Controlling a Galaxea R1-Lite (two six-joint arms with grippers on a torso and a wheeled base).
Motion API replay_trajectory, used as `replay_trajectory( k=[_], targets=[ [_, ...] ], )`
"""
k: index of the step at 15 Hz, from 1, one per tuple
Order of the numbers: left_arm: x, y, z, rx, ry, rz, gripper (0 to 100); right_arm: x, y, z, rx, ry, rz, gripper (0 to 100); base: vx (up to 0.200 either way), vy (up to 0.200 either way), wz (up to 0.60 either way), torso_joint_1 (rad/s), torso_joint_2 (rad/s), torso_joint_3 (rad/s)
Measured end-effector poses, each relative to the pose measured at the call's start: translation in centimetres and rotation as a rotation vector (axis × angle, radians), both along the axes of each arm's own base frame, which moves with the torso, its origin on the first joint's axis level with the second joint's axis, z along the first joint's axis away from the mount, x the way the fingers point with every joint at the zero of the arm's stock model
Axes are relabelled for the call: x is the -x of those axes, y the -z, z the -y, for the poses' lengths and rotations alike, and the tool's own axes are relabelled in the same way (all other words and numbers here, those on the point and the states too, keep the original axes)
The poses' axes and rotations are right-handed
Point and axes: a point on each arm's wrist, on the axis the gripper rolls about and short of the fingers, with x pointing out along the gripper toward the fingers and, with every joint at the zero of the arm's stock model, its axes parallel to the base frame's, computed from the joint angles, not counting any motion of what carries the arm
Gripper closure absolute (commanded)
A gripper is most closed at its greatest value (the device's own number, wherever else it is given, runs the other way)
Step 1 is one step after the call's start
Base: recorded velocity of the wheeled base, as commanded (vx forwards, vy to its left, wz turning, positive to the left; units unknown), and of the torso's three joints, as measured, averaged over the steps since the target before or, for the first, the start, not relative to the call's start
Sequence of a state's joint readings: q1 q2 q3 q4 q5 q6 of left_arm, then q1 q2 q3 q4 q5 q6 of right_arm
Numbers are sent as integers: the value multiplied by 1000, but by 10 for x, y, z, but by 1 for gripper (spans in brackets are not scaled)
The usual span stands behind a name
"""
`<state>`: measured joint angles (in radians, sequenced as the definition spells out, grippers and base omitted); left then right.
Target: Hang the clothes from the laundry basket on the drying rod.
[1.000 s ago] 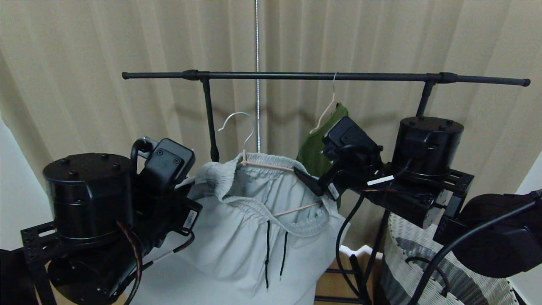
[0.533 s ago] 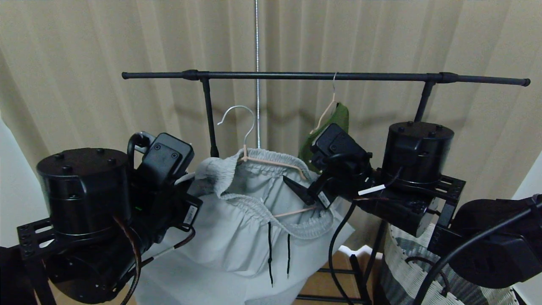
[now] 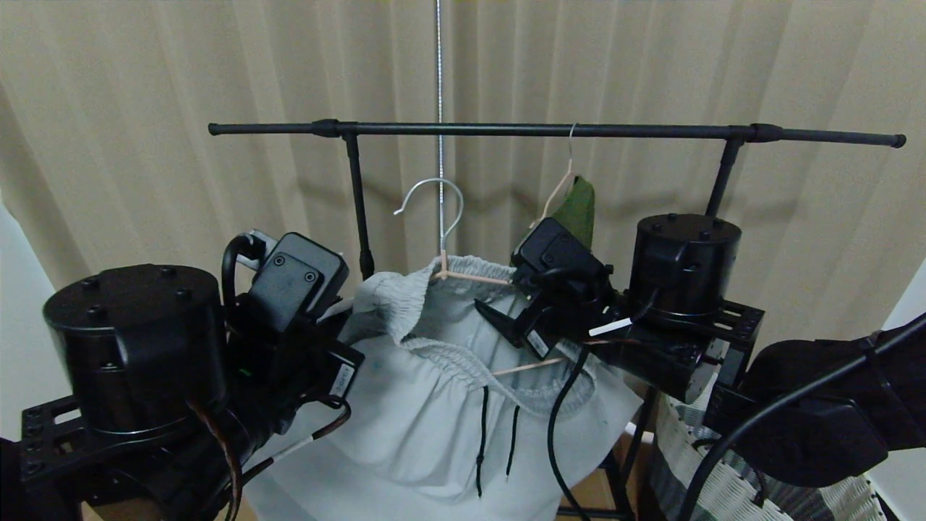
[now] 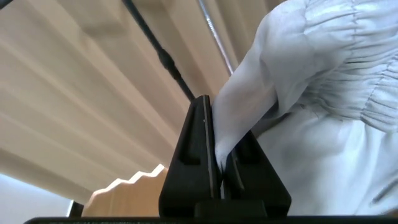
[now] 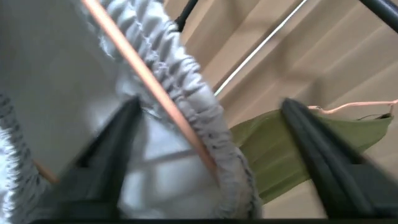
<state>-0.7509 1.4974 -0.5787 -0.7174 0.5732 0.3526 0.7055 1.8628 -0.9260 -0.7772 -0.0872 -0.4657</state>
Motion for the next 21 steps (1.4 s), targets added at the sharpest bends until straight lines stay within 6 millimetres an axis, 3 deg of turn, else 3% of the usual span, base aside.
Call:
replay_trajectory(
  k=[8,9,14,21],
  targets=[
    [-1,-1,0,11,-5,6,100,1,0,1,-4,3,5,100,0,0,0,0,0,0],
    [-1,-1,-1,15,1,6,0,0,-1,1,-6,5,7,100,0,0,0,0,0,0],
    [0,-2,-18,75,128,-17,0,0,-7,6,-9,50,20,100,0,0,0,0,0,0],
    [29,-10,-45,117,138,29,0,-10,-16,32,-21,131,36,100,0,0,0,0,0,0]
  ],
)
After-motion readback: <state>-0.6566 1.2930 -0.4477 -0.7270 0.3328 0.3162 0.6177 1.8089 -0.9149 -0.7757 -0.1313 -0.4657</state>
